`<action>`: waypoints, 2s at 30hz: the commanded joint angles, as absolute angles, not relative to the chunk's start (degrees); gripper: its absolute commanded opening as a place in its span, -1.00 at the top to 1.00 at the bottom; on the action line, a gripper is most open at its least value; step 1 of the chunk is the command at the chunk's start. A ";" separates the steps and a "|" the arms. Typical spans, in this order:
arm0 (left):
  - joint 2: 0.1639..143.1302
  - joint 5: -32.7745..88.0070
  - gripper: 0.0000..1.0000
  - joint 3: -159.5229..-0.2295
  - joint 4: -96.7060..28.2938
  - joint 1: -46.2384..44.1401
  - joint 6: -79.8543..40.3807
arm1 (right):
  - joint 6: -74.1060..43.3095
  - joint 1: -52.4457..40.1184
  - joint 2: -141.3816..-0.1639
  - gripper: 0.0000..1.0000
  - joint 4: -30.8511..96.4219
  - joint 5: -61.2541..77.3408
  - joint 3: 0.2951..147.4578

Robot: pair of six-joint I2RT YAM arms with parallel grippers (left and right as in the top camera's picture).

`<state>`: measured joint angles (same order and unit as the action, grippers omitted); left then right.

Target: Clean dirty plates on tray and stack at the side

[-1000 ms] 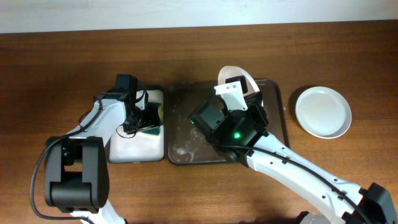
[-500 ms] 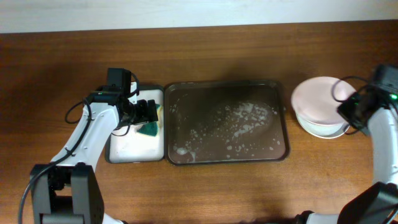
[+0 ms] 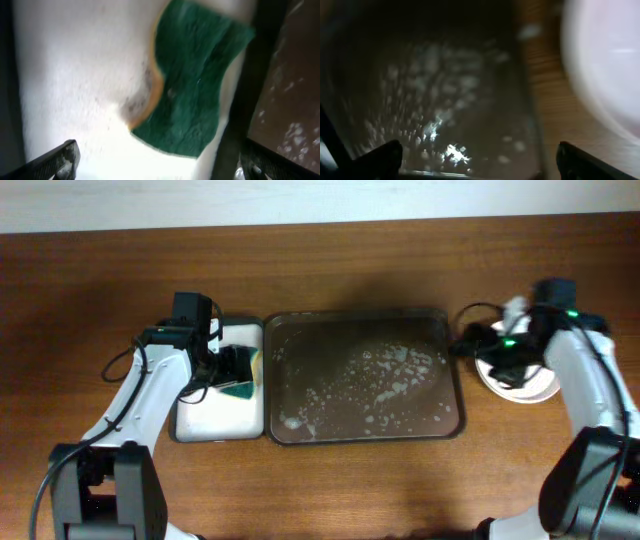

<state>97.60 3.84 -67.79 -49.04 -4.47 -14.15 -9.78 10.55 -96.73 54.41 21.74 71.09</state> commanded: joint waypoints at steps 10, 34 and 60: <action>89.08 5.23 -0.99 -64.86 -75.05 -6.44 -15.57 | -7.55 -6.79 -83.55 -0.98 73.21 13.21 68.34; 27.77 -4.36 -0.99 -40.42 -50.17 -16.47 -16.64 | -7.44 -6.72 -29.85 -0.97 59.66 2.94 49.39; 27.77 -4.34 -0.99 -40.42 -50.17 -16.47 -16.64 | 5.56 -4.84 -0.21 -0.97 4.16 4.45 0.32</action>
<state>28.16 -3.70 -40.66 -50.26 -16.29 -17.54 5.06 -5.02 -0.69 3.88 4.10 0.60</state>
